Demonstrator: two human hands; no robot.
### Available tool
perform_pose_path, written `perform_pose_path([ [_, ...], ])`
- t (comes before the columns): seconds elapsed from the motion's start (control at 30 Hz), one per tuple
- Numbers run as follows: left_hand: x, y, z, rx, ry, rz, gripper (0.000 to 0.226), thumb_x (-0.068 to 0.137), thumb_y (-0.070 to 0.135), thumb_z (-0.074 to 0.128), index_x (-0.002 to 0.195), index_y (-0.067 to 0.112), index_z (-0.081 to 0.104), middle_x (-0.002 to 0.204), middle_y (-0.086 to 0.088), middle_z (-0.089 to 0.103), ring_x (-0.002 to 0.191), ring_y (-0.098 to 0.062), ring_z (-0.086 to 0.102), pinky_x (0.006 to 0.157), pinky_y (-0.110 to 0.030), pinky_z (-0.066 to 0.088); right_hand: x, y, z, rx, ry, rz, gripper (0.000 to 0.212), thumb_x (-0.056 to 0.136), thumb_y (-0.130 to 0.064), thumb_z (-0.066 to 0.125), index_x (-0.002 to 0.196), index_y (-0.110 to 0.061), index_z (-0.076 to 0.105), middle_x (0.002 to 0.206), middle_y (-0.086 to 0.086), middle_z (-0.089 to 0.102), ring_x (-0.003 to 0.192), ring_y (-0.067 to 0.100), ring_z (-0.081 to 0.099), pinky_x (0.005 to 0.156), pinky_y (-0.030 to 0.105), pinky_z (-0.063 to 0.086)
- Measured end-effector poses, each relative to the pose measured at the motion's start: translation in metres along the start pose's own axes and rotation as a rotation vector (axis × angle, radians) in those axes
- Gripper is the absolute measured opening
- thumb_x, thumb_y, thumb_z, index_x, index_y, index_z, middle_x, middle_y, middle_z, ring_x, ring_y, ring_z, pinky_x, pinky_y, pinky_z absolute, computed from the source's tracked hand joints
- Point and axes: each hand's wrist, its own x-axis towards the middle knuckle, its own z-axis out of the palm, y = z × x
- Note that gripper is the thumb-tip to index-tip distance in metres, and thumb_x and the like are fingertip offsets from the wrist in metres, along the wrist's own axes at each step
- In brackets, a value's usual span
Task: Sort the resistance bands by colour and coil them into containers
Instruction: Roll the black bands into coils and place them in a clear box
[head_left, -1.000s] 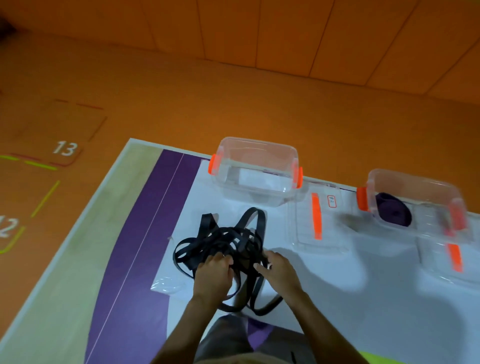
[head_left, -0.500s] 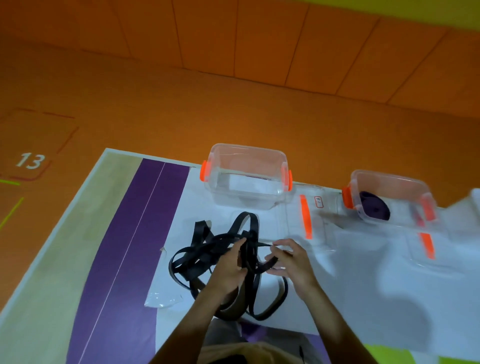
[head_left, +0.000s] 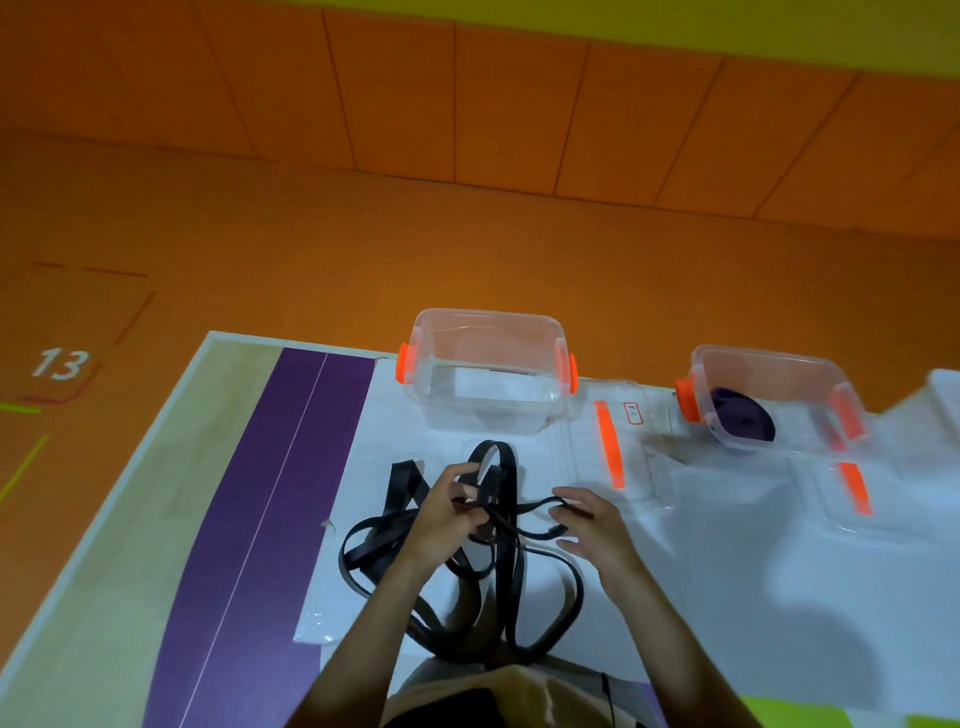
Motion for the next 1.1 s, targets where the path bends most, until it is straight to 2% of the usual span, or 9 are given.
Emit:
perform_pose_path([
  [0.1,0.000,0.006,-0.009,0.029,0.039,0.009,0.049,0.095,0.004,0.074,0.134,0.029,0.059,0.085,0.003,0.071,0.083,-0.006,0.072,0.082,-0.020,0.053,0.009,0.008,-0.004,-0.142,0.045,-0.007,0.022,0.098,0.000,0.067,0.112,-0.016,0.072,0.109,0.013,0.072,0.074,0.020,0.073,0.067,0.026,0.056],
  [0.23,-0.002,0.013,-0.021,0.028,0.110,0.045,0.046,0.090,0.017,0.084,0.129,0.030,0.064,0.084,-0.003,0.075,0.091,-0.013,0.075,0.095,-0.025,0.054,0.019,0.022,-0.014,-0.307,0.106,0.005,0.026,0.094,0.001,0.066,0.112,-0.015,0.073,0.100,0.015,0.072,0.080,0.025,0.064,0.074,0.034,0.048],
  [0.33,-0.003,0.017,-0.032,0.048,0.148,0.056,0.040,0.089,0.021,0.085,0.124,0.030,0.069,0.078,0.006,0.074,0.086,-0.012,0.074,0.092,-0.027,0.056,0.025,0.029,-0.019,-0.303,0.147,0.022,0.026,0.093,-0.002,0.069,0.115,-0.014,0.071,0.091,0.011,0.071,0.077,0.023,0.066,0.068,0.030,0.048],
  [0.43,-0.005,0.021,-0.041,0.094,0.177,0.090,0.031,0.089,0.018,0.085,0.116,0.028,0.074,0.073,0.010,0.069,0.072,-0.004,0.068,0.081,-0.026,0.054,0.029,0.032,-0.020,-0.272,0.181,0.004,0.026,0.093,-0.002,0.071,0.117,-0.010,0.073,0.097,0.011,0.075,0.088,0.026,0.072,0.082,0.035,0.054],
  [0.6,-0.013,0.027,-0.061,0.252,0.213,0.170,0.034,0.085,0.009,0.088,0.117,0.018,0.078,0.096,-0.005,0.070,0.093,-0.019,0.071,0.087,-0.030,0.059,0.028,0.026,-0.018,-0.332,0.255,-0.187,0.024,0.093,0.002,0.072,0.111,-0.013,0.078,0.109,0.003,0.076,0.109,0.024,0.071,0.094,0.030,0.050],
  [0.73,-0.014,0.023,-0.076,0.337,0.385,0.205,0.021,0.093,0.012,0.081,0.113,0.017,0.079,0.108,0.005,0.075,0.100,-0.010,0.069,0.075,-0.006,0.048,0.023,0.017,-0.016,-0.462,0.274,-0.363,0.024,0.091,0.005,0.076,0.107,-0.012,0.079,0.109,0.002,0.074,0.110,0.022,0.067,0.098,0.028,0.046],
  [0.87,-0.015,0.015,-0.084,0.383,0.497,0.146,0.017,0.099,0.020,0.075,0.116,0.020,0.076,0.105,0.004,0.074,0.084,-0.008,0.069,0.077,-0.033,0.060,0.021,0.011,-0.015,-0.659,0.403,-0.540,0.022,0.093,0.007,0.073,0.105,-0.012,0.074,0.108,0.009,0.062,0.101,0.028,0.057,0.090,0.038,0.050],
  [0.97,-0.015,0.010,-0.088,0.383,0.545,0.131,0.022,0.102,0.022,0.071,0.123,0.020,0.069,0.104,0.000,0.074,0.081,-0.016,0.072,0.076,-0.046,0.064,0.021,0.004,-0.016,-0.510,0.500,-0.559,0.016,0.101,0.003,0.060,0.106,-0.011,0.066,0.103,0.012,0.061,0.093,0.030,0.060,0.081,0.037,0.049],
  [1.1,-0.011,0.009,-0.086,0.265,0.591,0.139,0.017,0.107,0.014,0.059,0.121,0.019,0.050,0.105,-0.005,0.074,0.069,-0.026,0.073,0.064,-0.033,0.055,0.019,-0.011,-0.022,-0.159,0.569,-0.498,0.024,0.103,-0.002,0.057,0.106,-0.024,0.066,0.106,0.003,0.074,0.098,0.023,0.072,0.088,0.044,0.061],
])
